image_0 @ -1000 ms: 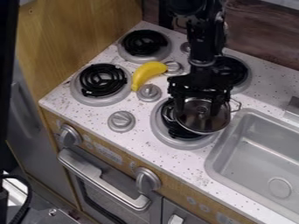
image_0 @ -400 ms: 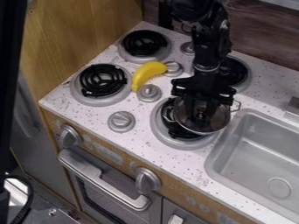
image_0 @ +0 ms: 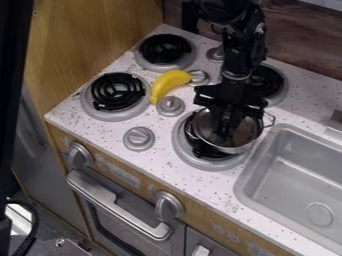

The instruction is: Take the lid of the silver pot and place it to the bottom left burner

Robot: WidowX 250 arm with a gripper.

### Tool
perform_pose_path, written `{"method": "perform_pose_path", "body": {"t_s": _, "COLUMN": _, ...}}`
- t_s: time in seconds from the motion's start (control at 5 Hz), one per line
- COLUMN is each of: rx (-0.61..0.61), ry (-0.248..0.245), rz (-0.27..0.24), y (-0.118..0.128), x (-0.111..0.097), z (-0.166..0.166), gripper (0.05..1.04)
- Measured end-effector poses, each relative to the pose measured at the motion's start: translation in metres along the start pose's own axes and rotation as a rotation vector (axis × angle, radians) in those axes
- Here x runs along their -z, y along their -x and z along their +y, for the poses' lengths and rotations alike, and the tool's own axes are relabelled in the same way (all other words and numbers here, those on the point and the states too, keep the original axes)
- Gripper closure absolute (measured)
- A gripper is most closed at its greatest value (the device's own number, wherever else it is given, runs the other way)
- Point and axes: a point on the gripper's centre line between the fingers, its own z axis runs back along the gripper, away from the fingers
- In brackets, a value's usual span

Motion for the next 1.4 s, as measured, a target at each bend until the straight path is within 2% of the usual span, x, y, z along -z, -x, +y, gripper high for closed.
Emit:
{"method": "perform_pose_path", "body": {"t_s": 0.2, "rx": -0.1, "ry": 0.006, "rz": -0.118, "y": -0.036, "x": -0.049, "z": 0.029, "gripper": 0.815}}
{"method": "perform_pose_path", "body": {"t_s": 0.4, "rx": -0.232, "ry": 0.023, "rz": -0.126, "y": -0.052, "x": -0.056, "z": 0.073, "gripper": 0.815}}
{"method": "perform_pose_path", "body": {"t_s": 0.8, "rx": -0.437, "ry": -0.007, "rz": -0.056, "y": -0.083, "x": -0.015, "z": 0.158, "gripper": 0.815}}
{"method": "perform_pose_path", "body": {"t_s": 1.0, "rx": -0.485, "ry": -0.034, "rz": -0.039, "y": -0.09, "x": 0.012, "z": 0.186, "gripper": 0.815}}
{"method": "perform_pose_path", "body": {"t_s": 1.2, "rx": -0.541, "ry": -0.064, "rz": 0.016, "y": -0.09, "x": 0.03, "z": 0.219, "gripper": 0.815}}
{"method": "perform_pose_path", "body": {"t_s": 1.4, "rx": -0.566, "ry": -0.084, "rz": 0.057, "y": -0.085, "x": 0.032, "z": 0.234, "gripper": 0.815}}
